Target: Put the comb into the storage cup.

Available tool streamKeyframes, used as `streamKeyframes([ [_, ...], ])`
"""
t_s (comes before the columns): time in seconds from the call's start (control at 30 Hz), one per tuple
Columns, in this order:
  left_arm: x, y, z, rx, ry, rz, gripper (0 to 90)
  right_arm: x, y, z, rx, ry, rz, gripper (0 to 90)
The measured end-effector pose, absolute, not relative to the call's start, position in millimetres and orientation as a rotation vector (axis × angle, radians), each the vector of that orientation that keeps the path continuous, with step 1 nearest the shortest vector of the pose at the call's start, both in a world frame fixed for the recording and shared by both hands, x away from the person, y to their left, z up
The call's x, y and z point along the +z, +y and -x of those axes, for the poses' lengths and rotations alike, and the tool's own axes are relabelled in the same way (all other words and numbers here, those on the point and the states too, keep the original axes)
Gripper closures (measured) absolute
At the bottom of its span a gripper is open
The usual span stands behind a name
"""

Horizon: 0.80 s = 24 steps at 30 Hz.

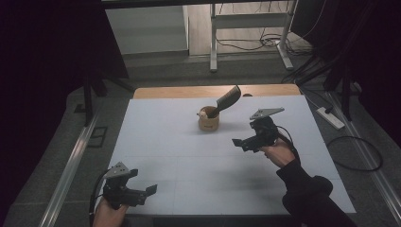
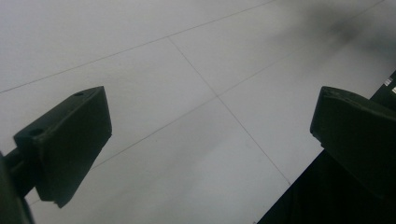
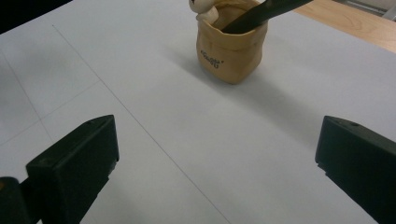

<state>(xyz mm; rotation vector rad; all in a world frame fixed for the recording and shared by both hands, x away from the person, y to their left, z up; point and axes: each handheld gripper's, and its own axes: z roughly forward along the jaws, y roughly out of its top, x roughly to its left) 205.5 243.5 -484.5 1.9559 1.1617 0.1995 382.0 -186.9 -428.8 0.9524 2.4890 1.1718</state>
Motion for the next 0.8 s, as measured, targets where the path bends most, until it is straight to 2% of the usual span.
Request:
streamKeyframes([
  [0.8, -485, 246, -205, 0.186, 1.165, -1.940, 0.0, -431, -209, -360, 1.174, 2.473, -0.948, 0.0],
])
